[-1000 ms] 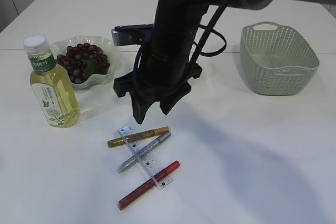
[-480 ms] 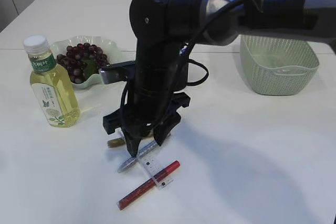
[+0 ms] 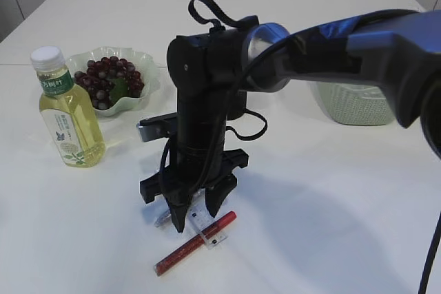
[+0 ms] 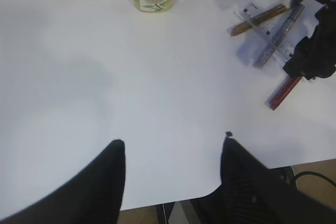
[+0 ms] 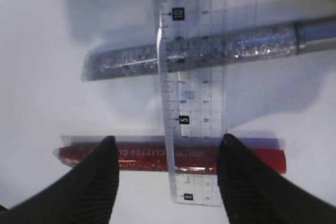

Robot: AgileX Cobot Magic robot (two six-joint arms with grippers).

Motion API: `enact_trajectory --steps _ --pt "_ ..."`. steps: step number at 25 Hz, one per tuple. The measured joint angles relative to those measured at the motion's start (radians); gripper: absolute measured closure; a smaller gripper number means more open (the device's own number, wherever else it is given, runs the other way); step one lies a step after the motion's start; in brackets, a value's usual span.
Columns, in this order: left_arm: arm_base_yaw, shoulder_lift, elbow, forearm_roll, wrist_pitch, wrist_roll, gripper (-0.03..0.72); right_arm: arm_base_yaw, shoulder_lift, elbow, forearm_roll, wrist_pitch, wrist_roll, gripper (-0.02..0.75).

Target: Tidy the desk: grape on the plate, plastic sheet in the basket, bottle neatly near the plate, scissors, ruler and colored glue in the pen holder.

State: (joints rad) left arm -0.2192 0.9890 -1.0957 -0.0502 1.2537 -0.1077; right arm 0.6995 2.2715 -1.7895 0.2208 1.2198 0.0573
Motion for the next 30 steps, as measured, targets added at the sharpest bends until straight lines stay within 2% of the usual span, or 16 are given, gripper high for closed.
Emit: enact_trajectory --steps 13,30 --pt "0.0 0.0 0.0 0.002 0.0 0.002 0.272 0.0 0.023 0.0 -0.049 -0.002 0.002 0.265" --pt "0.0 0.0 0.0 0.004 0.0 0.003 0.272 0.0 0.023 0.0 -0.057 -0.024 0.002 0.265"
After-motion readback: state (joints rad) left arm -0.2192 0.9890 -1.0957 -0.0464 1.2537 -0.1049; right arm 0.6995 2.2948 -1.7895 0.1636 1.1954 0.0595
